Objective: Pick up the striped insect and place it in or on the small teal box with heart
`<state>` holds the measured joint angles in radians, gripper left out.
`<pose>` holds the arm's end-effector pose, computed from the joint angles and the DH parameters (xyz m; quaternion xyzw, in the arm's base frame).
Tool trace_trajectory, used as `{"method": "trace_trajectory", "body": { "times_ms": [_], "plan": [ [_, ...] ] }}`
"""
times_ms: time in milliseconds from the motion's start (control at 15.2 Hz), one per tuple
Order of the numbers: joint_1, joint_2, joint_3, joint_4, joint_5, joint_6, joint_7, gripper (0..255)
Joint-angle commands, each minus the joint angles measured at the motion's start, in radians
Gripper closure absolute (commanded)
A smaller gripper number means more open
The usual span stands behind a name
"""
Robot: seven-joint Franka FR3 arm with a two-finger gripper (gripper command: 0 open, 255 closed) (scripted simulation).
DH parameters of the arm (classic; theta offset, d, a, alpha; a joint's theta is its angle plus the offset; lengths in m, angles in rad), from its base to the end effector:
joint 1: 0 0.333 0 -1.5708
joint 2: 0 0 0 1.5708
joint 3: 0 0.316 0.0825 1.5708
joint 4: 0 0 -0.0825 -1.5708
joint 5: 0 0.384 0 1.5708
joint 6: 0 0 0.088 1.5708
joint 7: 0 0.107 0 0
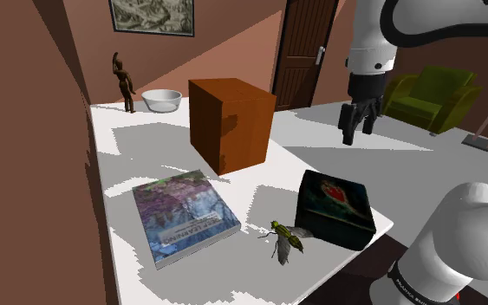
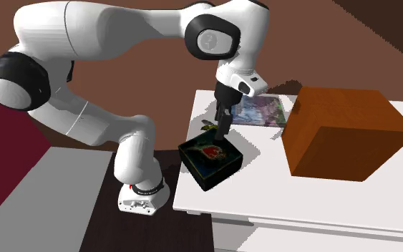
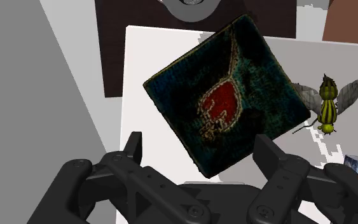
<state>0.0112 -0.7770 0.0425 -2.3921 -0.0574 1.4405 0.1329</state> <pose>0.2925 0.0122 0.5611 0.9941 -0.0480 -0.0832 0.0509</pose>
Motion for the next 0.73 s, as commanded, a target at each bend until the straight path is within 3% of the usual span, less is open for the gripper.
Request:
{"method": "trace_trajectory", "body": {
  "times_ms": [0, 660],
  "plan": [
    [0.000, 0.000, 0.000, 0.000, 0.000, 0.000, 0.000, 0],
    [0.095, 0.119, 0.175, -0.126, 0.117, 0.238, 0.133, 0]
  ]
}}
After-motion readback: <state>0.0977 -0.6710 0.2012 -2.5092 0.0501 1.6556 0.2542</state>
